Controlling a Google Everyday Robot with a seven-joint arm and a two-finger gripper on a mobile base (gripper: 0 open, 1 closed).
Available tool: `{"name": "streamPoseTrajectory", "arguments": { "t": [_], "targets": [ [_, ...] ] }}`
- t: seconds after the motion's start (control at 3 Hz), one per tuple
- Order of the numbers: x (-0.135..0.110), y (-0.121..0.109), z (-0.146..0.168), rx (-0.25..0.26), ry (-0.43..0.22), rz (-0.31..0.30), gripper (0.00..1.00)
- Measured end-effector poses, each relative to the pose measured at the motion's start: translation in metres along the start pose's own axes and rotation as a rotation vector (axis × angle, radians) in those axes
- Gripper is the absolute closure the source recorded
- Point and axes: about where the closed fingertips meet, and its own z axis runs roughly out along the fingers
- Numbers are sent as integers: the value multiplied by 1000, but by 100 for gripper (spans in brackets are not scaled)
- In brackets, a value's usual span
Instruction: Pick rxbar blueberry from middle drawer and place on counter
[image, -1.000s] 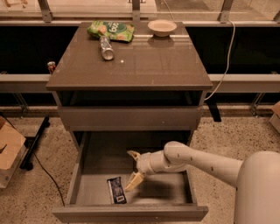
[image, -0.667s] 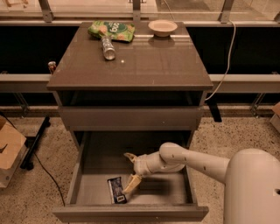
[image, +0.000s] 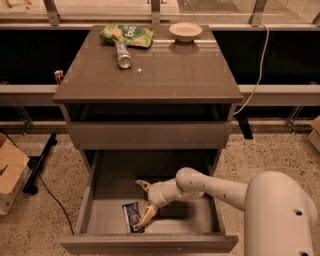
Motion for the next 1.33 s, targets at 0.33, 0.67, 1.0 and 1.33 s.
{"name": "streamPoseTrajectory", "arguments": {
  "t": [0.33, 0.67, 1.0, 1.33],
  "targets": [
    [1, 12, 13, -26, -19, -31, 0],
    [-3, 28, 21, -52, -28, -49, 0],
    [-6, 41, 28, -65, -48, -49, 0],
    [-8, 48, 31, -63, -79, -32, 19]
  ]
}}
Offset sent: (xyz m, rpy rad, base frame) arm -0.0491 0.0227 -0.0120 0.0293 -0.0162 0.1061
